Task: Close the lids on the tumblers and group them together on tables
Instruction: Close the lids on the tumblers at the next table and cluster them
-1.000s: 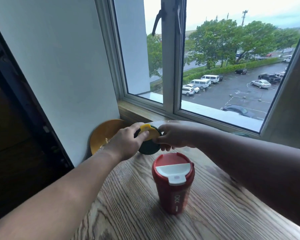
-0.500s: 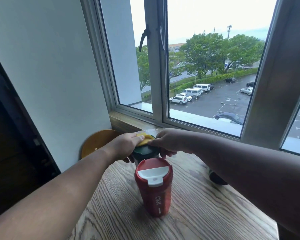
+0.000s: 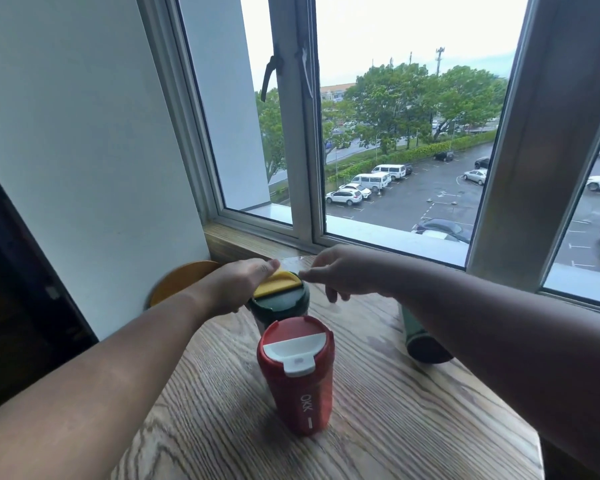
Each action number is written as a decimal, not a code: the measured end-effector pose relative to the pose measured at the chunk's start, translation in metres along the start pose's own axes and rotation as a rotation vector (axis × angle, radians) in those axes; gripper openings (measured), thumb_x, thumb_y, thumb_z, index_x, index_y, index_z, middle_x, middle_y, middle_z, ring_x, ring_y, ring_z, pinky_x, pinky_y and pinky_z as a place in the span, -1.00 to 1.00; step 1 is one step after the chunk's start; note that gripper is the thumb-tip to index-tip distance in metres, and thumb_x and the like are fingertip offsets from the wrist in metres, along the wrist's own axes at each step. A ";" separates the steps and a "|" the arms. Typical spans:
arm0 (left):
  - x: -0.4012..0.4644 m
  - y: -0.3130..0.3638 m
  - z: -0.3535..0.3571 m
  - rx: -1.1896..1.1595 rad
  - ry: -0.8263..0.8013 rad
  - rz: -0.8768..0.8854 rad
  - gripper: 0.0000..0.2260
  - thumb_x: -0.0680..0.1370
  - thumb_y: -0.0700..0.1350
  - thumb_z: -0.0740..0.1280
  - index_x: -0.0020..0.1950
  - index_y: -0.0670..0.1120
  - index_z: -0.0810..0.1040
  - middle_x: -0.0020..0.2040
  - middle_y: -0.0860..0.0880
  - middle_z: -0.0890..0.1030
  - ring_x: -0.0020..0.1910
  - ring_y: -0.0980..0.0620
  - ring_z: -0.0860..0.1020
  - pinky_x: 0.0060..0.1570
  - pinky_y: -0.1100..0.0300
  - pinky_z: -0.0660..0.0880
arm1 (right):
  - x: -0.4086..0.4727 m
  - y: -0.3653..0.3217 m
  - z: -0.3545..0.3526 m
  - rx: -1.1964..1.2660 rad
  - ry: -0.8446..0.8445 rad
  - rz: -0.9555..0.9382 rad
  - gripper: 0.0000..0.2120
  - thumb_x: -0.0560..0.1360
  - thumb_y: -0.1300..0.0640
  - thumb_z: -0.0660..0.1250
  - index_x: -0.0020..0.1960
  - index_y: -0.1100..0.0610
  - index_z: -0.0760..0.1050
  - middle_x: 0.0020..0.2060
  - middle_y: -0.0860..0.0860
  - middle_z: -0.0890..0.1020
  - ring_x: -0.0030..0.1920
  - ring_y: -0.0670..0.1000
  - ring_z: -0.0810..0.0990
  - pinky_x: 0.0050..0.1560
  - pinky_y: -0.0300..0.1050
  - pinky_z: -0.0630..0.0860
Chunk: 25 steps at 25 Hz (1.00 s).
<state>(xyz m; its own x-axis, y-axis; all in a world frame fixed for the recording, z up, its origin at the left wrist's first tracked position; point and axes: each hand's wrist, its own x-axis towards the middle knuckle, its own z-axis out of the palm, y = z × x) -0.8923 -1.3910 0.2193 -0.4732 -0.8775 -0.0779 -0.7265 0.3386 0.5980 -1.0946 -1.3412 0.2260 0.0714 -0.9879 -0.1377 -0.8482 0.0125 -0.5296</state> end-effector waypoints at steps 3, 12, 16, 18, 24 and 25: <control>0.013 0.015 -0.011 0.075 0.013 0.085 -0.49 0.67 0.22 -0.01 0.29 -0.10 0.54 0.11 -0.07 0.59 0.01 -0.04 0.54 -0.11 0.08 0.44 | -0.019 0.020 -0.028 0.014 0.143 0.001 -0.59 0.58 -0.15 0.26 0.06 0.21 0.59 -0.27 0.05 0.70 -0.40 -0.05 0.52 -0.31 -0.21 0.42; 0.049 0.124 0.017 0.425 -0.052 0.371 -0.62 0.56 0.33 0.20 0.13 0.09 0.57 0.03 0.06 0.61 0.02 0.04 0.55 0.10 0.03 0.49 | -0.076 0.127 -0.063 0.248 0.421 0.267 -0.74 0.54 -0.01 0.34 -0.03 0.20 0.63 -0.29 0.06 0.68 -0.40 -0.03 0.52 -0.38 -0.22 0.39; 0.064 0.168 0.061 0.574 -0.127 0.424 -0.58 0.53 0.33 0.27 0.22 0.07 0.55 0.11 0.01 0.57 0.03 0.00 0.50 0.09 0.06 0.46 | -0.087 0.165 -0.045 0.358 0.402 0.390 -0.70 0.54 0.02 0.32 0.07 0.26 0.58 -0.12 0.20 0.66 -0.28 0.05 0.53 -0.33 -0.17 0.42; 0.078 0.179 0.087 0.704 -0.187 0.401 -0.51 0.53 0.33 0.27 0.32 0.05 0.50 0.23 -0.05 0.56 0.11 -0.05 0.50 0.16 0.05 0.45 | -0.084 0.175 -0.032 0.488 0.337 0.457 -0.67 0.55 -0.01 0.30 0.16 0.23 0.51 -0.08 0.18 0.59 -0.22 0.08 0.55 -0.24 -0.11 0.49; 0.107 0.181 0.132 0.663 -0.414 0.224 -0.42 0.51 0.31 0.32 0.37 -0.02 0.36 -0.11 -0.03 0.54 -0.23 -0.04 0.60 -0.22 0.12 0.54 | -0.071 0.184 -0.005 0.865 0.243 0.518 -0.64 0.62 -0.10 0.17 0.21 0.17 0.39 0.00 0.26 0.56 -0.25 0.17 0.60 -0.20 0.01 0.63; 0.109 0.181 0.136 0.634 -0.426 0.211 -0.43 0.51 0.30 0.34 0.35 -0.03 0.35 -0.11 -0.03 0.53 -0.25 -0.03 0.61 -0.28 0.15 0.53 | -0.072 0.183 -0.002 0.922 0.241 0.501 -0.67 0.63 -0.09 0.14 0.17 0.17 0.43 -0.03 0.23 0.58 -0.26 0.15 0.60 -0.18 0.00 0.62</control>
<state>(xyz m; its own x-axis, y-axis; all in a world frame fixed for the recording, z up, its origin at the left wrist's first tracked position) -1.1424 -1.3791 0.2106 -0.6897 -0.6107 -0.3890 -0.6846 0.7250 0.0757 -1.2557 -1.2685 0.1409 -0.3649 -0.8409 -0.3996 -0.0222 0.4369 -0.8992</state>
